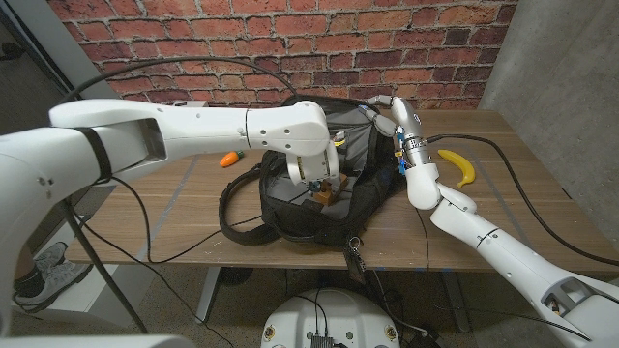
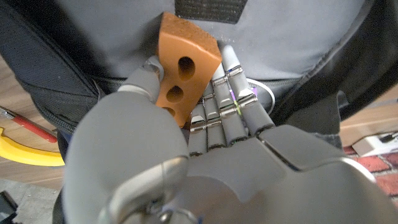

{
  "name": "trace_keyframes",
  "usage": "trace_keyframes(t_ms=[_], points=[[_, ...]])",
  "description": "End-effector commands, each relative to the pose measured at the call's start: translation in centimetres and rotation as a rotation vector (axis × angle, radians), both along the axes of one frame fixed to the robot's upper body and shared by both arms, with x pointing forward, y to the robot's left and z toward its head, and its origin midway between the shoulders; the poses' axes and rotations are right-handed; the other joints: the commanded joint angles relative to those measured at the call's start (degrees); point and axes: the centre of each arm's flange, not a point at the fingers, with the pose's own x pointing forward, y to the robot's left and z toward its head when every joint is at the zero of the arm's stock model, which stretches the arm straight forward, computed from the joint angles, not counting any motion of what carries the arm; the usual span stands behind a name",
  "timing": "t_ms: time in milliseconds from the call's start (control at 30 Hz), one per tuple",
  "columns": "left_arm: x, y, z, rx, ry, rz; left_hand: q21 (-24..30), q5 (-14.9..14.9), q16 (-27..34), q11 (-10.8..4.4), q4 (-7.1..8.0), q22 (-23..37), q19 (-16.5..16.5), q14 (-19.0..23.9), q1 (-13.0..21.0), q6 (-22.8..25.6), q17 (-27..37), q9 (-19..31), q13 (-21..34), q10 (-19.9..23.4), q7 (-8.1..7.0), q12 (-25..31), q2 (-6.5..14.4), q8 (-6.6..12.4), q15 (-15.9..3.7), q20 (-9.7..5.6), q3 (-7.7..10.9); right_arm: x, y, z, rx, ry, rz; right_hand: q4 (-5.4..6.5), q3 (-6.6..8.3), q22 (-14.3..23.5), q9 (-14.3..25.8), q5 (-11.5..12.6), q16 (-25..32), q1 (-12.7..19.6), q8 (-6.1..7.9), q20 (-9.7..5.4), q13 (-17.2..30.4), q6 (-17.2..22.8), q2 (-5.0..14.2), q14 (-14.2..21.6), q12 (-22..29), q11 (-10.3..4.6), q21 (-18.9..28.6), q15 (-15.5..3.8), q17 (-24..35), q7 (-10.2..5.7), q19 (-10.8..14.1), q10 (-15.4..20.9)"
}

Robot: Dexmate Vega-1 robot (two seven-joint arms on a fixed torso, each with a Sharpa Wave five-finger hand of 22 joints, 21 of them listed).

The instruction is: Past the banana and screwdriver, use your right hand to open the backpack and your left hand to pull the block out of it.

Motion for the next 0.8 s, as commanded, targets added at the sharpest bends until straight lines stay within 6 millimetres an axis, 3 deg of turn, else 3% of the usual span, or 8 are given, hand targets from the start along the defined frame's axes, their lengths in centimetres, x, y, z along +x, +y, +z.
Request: trace_keyframes(t_ms=[33, 267, 800], points=[[-1.1, 0.7, 0.3, 0.016, -0.117, -0.031, 1.2, -0.4, 0.2, -4.50, 0.20, 0.4, 1.0, 5.8, 5.9, 1.8, 0.0, 1.4, 0.6, 5.4, -0.29, 0.5, 4.8, 0.85, -4.55, -0.37, 0.59, -0.3, 0.7, 0.1, 0.000, -0.003, 0.006, 0.07, -0.20, 0.2, 0.1, 0.4, -0.3, 0.2, 0.36, -5.66, 0.2, 0.3, 0.84, 0.5, 0.1, 0.11, 0.4, -9.15, 0.3, -0.55, -0.1, 0.2], [-1.3, 1.0, 0.2, 0.004, -0.107, -0.034, 2.1, -0.8, 0.1, -5.20, 0.33, 0.4, 1.0, 6.3, 6.0, 2.5, 0.3, 2.2, 0.6, 5.8, -0.56, 0.6, 4.1, 1.17, -4.50, -0.66, 0.34, -0.5, 1.1, 0.0, 0.001, -0.001, 0.007, 0.08, -0.23, 0.2, 0.1, 0.4, -0.4, 0.2, 0.35, -5.63, 0.3, 0.2, 0.83, 0.5, 0.0, 0.17, 0.4, -9.14, 0.3, -0.57, 0.0, 0.1], [-2.5, 2.7, 0.2, -0.013, -0.066, -0.038, 3.2, -1.4, -0.9, -5.12, 1.13, 0.4, -0.4, 5.5, 4.6, 1.7, 0.6, 3.6, 0.1, 5.4, -0.55, 0.1, 3.3, 0.92, -4.12, -0.54, -0.57, -1.1, 2.0, 0.7, -0.020, -0.006, -0.008, 0.07, -0.28, 0.2, 0.0, 0.4, -0.6, 0.2, 0.36, -5.64, 0.3, 0.2, 0.82, 0.6, 0.0, 0.23, 0.4, -9.13, 0.4, -0.56, 0.0, 0.1]])
